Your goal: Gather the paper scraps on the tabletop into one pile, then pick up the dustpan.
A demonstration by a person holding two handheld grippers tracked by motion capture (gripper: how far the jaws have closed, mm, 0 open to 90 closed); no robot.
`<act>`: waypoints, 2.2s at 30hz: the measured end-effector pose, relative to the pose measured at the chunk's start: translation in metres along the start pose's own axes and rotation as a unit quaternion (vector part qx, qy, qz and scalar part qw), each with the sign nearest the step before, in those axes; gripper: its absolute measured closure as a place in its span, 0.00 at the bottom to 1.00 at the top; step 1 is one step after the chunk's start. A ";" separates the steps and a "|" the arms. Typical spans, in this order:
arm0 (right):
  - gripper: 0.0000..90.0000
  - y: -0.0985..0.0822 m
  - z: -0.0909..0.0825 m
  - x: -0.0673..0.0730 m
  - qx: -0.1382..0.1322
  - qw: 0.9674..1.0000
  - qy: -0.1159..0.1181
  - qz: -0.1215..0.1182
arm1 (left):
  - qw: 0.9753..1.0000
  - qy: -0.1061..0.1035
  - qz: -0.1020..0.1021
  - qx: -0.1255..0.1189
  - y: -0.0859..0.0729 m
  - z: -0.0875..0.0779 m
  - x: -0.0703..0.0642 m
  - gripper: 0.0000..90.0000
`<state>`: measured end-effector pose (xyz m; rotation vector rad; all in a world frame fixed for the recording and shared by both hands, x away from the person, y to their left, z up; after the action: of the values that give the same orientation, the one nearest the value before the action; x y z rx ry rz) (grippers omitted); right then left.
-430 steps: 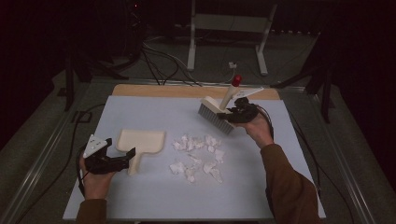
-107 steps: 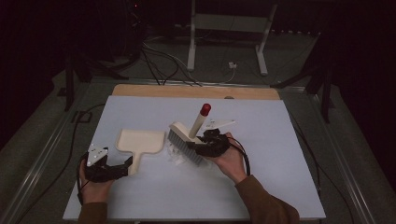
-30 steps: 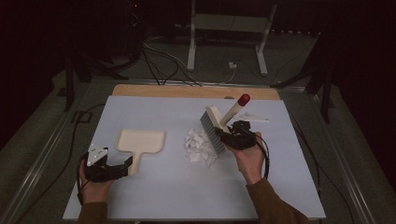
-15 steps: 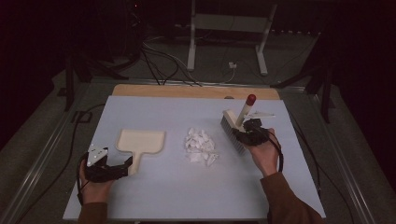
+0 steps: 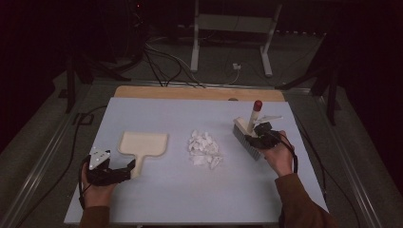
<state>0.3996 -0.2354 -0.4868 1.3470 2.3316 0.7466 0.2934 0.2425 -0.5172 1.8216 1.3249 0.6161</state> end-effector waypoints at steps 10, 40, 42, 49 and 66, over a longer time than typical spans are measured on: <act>0.69 0.012 0.006 -0.001 -0.017 0.999 0.019 0.028 | 1.000 0.001 0.000 -0.001 0.002 0.000 -0.002 0.01; 0.74 0.021 0.009 -0.011 -0.002 1.000 0.018 -0.023 | 0.998 0.016 -0.027 0.055 0.009 0.010 -0.019 0.01; 0.74 0.021 0.009 -0.011 -0.003 1.000 0.018 -0.023 | 0.997 0.019 -0.030 0.065 0.008 0.012 -0.021 0.03; 0.74 0.021 0.009 -0.011 -0.003 1.000 0.016 -0.026 | 0.995 0.027 -0.026 0.096 0.007 0.022 -0.027 0.06; 0.74 0.020 0.010 -0.011 -0.005 1.000 0.011 -0.025 | 0.983 0.062 -0.020 0.170 -0.006 0.048 -0.040 0.51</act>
<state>0.4244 -0.2343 -0.4820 1.2777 2.3670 0.7597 0.3126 0.1909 -0.5473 2.0471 1.6266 0.5104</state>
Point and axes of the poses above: each handheld gripper's, and its own axes: z roughly forward along the jaws, y roughly out of its top, x roughly to its left, the point moved 4 cm from there along z, roughly forward along the jaws, and after that the axes turned 4 degrees about x, right-handed, at the moved point
